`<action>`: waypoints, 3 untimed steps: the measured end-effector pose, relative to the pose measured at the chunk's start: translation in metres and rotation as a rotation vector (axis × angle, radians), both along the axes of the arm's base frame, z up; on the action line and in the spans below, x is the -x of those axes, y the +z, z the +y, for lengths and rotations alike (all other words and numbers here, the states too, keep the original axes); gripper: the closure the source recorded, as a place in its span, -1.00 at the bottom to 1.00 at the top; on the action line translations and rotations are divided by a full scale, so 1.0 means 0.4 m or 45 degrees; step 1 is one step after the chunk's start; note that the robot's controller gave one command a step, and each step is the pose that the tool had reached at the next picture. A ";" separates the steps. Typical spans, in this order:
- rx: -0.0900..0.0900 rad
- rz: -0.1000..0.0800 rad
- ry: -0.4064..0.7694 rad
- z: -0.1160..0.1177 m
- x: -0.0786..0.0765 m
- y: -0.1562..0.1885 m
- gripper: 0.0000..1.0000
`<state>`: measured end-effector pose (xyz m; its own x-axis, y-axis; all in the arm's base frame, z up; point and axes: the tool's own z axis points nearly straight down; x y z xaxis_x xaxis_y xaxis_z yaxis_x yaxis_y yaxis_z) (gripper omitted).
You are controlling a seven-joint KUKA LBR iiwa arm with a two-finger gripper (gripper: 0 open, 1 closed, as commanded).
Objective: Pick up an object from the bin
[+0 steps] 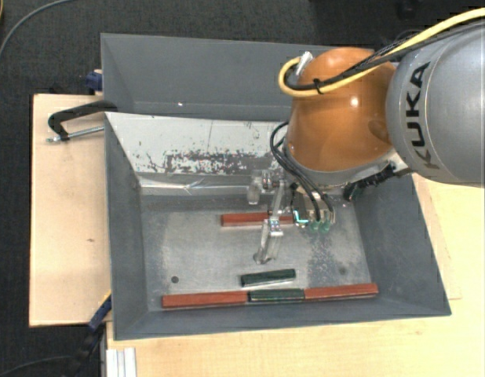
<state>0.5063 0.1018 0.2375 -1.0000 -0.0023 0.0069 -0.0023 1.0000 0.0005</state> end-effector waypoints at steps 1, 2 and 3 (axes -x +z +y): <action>-0.001 -0.010 0.397 -0.193 -0.210 -0.425 -1.00; -0.002 -0.022 0.345 -0.176 -0.209 -0.336 -1.00; -0.002 -0.018 0.192 -0.187 -0.230 -0.321 -1.00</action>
Offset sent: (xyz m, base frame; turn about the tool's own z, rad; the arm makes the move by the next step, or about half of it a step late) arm 0.0833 -0.0759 -0.1675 -0.3149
